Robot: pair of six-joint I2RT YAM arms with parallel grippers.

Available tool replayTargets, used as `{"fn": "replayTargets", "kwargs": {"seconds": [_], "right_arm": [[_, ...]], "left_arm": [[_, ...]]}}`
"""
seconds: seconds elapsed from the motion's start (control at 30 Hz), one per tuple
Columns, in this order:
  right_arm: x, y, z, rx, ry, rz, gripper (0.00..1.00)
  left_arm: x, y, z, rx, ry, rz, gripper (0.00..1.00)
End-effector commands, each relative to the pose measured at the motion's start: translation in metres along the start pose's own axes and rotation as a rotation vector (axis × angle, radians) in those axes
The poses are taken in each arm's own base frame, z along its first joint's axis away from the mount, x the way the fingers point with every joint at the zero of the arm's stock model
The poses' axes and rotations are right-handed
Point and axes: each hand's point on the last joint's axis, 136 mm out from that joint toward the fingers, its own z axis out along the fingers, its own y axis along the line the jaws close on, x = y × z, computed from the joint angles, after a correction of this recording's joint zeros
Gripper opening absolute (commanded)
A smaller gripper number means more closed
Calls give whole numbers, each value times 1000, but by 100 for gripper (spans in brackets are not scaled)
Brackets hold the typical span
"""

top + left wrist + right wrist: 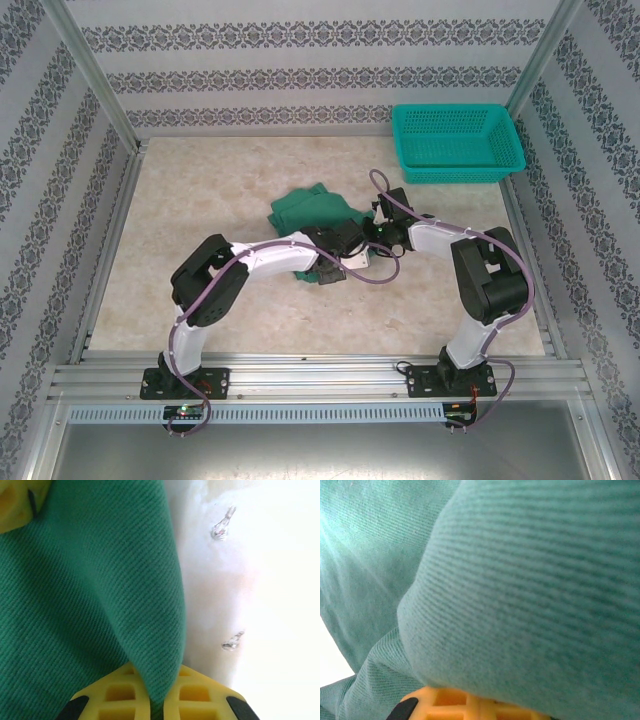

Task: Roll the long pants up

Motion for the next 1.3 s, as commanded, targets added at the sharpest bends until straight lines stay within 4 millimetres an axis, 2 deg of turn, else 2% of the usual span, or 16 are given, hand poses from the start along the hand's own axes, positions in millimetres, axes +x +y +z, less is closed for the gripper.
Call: {"fn": "replayTargets", "kwargs": {"seconds": [0.0,0.13,0.17,0.23,0.3,0.4,0.53,0.63,0.8,1.0,1.13,1.27], "right_arm": [[36,-40,-21,134,96,38,6],[-4,-23,-67,117,-100,12,45],[-11,-20,-77,117,-134,7,49],[-25,-11,-97,111,-187,-4,51],[-32,-4,-107,110,-204,-21,51],[-33,2,-110,98,-189,-32,51],[-28,3,-108,84,-179,-26,51],[-25,0,-108,87,-179,-20,51],[-19,-2,-107,84,-167,-15,50],[-17,5,-109,76,-158,-29,50],[-14,17,-110,60,-152,-49,48],[-10,36,-109,34,-146,-81,47]], "left_arm": [[67,-9,10,137,178,-291,0],[58,-24,-17,223,114,-345,0],[55,-27,-23,248,92,-355,0],[44,-31,-37,299,35,-381,0],[36,-33,-47,334,-5,-412,0],[22,-37,-65,427,-80,-452,0],[-6,-48,-99,622,-238,-494,0],[-14,-49,-111,687,-314,-532,0],[-15,-31,-119,710,-417,-674,0],[2,-9,-119,720,-472,-862,0],[10,12,-131,807,-567,-987,0],[23,30,-133,856,-584,-1100,0]]}}
